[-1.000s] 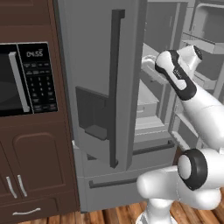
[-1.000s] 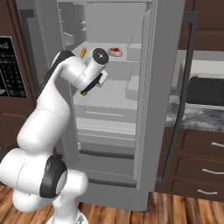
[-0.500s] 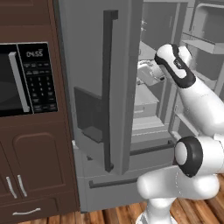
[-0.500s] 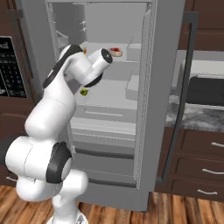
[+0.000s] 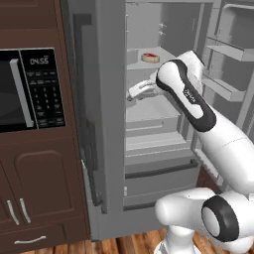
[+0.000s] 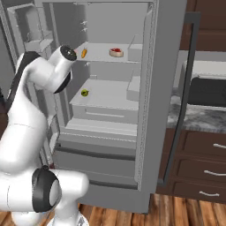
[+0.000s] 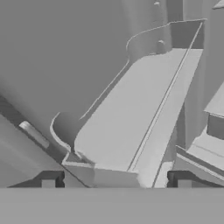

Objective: Open the fridge, remove the pear, carrot, and steak, and place them on any counter.

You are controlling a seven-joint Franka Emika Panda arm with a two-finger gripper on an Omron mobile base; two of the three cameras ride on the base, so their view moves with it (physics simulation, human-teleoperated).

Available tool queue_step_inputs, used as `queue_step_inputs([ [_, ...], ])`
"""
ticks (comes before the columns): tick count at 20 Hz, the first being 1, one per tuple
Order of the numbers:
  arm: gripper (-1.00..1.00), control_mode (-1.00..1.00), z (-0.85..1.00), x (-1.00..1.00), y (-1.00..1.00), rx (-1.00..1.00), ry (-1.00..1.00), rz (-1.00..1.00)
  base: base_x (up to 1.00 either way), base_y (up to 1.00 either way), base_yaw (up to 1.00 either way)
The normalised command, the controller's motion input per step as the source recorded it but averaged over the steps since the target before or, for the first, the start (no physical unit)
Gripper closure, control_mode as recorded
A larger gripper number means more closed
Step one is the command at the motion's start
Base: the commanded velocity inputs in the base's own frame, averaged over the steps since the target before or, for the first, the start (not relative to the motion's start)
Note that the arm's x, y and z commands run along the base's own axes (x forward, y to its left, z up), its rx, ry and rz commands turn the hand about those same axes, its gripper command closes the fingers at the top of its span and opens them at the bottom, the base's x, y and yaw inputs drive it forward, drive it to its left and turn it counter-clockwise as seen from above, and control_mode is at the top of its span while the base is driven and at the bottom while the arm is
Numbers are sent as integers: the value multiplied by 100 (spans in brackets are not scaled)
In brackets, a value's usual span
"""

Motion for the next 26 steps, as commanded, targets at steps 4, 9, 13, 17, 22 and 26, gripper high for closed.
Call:
queue_step_inputs([
  [4,-100,-100,23,-77,100,-5,-45,0,0,0,0],
  [9,-100,-100,18,-56,100,-1,-33,0,0,0,0],
  [13,-100,-100,25,-39,96,0,-7,0,0,0,0],
  [17,-100,-100,78,-94,14,0,18,0,0,0,0],
  [22,-100,-100,80,-100,-18,-1,6,0,0,0,0],
  [26,-100,-100,26,-78,-51,-1,24,-23,0,0,0],
])
